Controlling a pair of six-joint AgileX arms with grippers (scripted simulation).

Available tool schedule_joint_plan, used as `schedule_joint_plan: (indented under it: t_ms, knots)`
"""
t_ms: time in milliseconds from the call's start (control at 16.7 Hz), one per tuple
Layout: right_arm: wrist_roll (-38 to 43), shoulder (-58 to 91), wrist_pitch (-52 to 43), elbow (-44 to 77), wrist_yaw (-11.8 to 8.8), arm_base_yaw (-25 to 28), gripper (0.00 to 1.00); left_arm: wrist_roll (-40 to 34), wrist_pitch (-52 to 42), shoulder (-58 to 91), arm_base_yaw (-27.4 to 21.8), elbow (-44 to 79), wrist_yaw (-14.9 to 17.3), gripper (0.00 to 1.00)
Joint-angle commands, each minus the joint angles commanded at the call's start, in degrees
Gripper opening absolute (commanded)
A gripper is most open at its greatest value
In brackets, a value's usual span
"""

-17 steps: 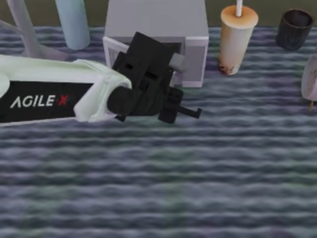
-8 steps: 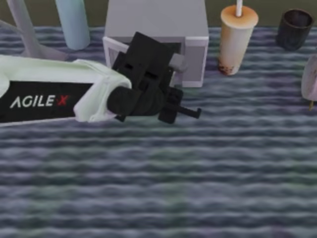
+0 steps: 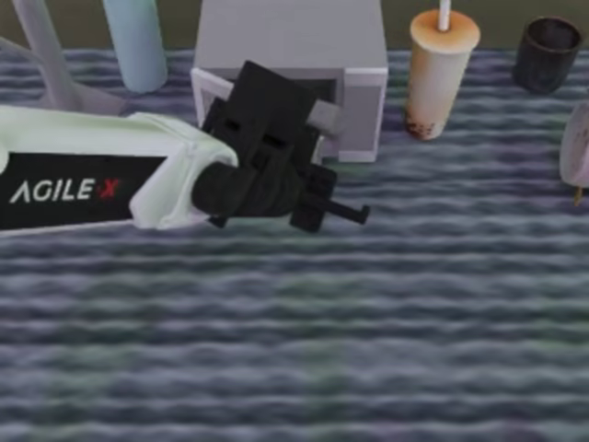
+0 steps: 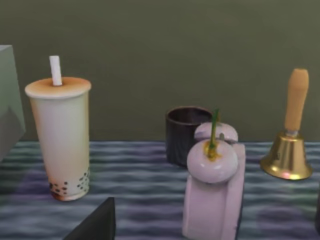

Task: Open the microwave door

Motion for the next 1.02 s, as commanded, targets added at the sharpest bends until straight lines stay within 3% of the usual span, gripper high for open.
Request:
schedule_joint_plan:
  t_ms: [1020]
  knots:
    - [0.0,0.0,0.0,0.0,0.0,0.0,1.0,1.23,0.24,-0.5,0.52,-0.94,0.72,0.0]
